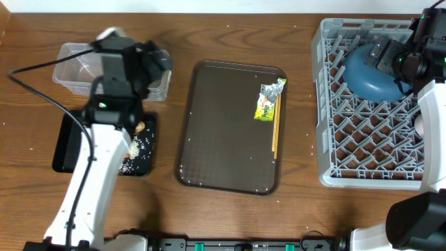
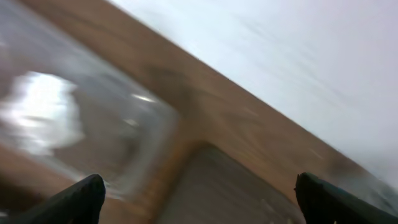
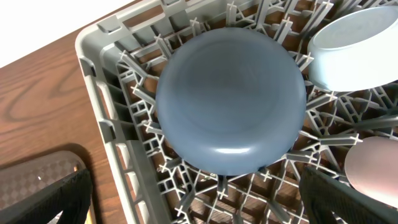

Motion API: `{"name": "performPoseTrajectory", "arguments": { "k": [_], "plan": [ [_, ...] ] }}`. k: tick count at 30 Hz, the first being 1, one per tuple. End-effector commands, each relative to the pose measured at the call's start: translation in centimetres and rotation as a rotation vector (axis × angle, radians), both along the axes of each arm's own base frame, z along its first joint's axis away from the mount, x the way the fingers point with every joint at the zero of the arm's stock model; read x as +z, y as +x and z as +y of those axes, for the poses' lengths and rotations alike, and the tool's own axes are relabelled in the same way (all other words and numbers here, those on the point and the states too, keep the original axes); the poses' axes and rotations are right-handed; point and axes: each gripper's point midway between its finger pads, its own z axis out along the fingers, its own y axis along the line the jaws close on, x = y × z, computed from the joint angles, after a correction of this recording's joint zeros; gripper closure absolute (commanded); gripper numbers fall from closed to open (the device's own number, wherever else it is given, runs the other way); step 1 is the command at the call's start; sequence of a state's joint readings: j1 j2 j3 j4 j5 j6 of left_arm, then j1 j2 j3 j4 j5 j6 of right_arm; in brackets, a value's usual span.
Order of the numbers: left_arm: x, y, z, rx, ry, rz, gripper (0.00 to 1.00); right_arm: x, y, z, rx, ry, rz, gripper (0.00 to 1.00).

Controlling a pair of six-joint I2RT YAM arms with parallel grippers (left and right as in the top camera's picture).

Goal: Sort waste into correct bins and load items into the dishwasher rack
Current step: 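Move the left gripper to the yellow snack wrapper on the brown tray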

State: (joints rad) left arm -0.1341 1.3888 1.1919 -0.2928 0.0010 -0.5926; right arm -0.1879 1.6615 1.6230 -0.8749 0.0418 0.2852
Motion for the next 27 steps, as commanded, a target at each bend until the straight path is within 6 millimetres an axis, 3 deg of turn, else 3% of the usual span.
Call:
{"name": "performPoseTrajectory", "arguments": {
  "k": [1,5,12,18,24,27],
  "plan": [
    [-2.1,-0.3,-7.8,-0.301,0.015,0.037,0.02,0.4,-0.2,-0.3,-0.021,-0.001,-0.009,0.01],
    [-6.2,-1.2,-14.1,-0.491,0.101,0.134,0.02,0.4,-0.2,-0.3,-0.021,-0.001,-0.009,0.01],
    [-11.9,-1.8,-20.1,-0.692,0.201,0.322,0.02,0.4,-0.2,-0.3,-0.021,-0.001,-0.009,0.01],
    [-16.4,-2.2,-22.4,-0.776,0.272,0.461,0.02,0.4,-0.2,-0.3,-0.021,-0.001,-0.009,0.01],
    [-20.4,-2.5,-22.4,-0.781,0.287,0.544,0.01,0.4,-0.2,-0.3,-0.021,-0.001,-0.009,0.01],
    [-21.4,-2.6,-22.8,-0.803,0.302,0.547,0.01,0.4,-0.2,-0.3,-0.021,-0.001,-0.009,0.01]
  ]
}}
